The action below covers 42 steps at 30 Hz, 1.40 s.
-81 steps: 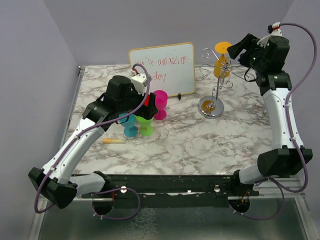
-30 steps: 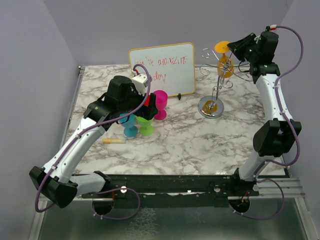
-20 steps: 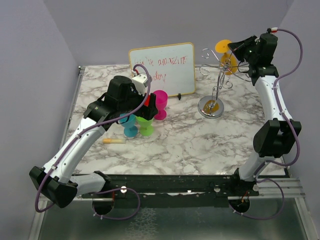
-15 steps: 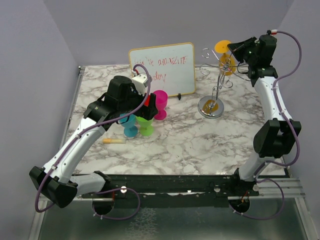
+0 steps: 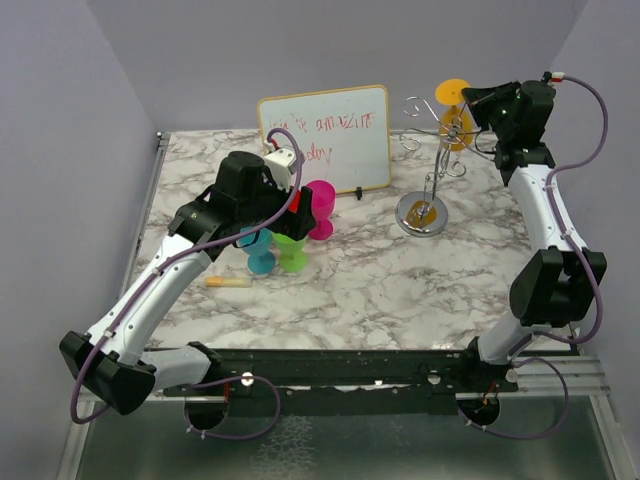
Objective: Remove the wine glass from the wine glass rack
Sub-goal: Pick up the wine glass from the wine rack.
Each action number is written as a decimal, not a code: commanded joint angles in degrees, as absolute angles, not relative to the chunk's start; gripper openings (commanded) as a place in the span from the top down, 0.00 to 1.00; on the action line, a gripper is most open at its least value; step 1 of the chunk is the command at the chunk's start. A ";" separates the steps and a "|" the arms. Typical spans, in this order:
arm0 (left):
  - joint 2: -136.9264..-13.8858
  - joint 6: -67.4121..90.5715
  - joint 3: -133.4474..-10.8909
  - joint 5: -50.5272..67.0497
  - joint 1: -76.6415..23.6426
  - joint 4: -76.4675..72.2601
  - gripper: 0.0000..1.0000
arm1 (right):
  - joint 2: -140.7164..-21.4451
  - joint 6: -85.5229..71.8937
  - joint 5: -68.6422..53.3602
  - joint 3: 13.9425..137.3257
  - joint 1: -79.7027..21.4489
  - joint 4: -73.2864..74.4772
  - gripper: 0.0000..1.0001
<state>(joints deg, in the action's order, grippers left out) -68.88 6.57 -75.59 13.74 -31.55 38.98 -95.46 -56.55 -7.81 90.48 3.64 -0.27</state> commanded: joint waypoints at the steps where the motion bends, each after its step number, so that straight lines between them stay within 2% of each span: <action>1: -69.35 6.11 -76.19 13.94 -31.25 39.11 0.12 | -92.35 -58.70 -1.83 88.88 3.57 -5.01 1.00; 10: -69.04 6.57 -75.48 14.19 -31.29 39.11 0.12 | -89.81 -59.50 3.11 85.42 3.60 -7.14 0.99; 21: -68.98 7.34 -75.56 14.60 -31.29 39.02 0.12 | -92.21 -58.50 3.70 88.75 3.53 -6.04 0.99; 42: -67.98 7.47 -75.34 14.84 -31.29 39.03 0.12 | -88.24 -55.03 13.83 86.53 3.59 -2.58 0.99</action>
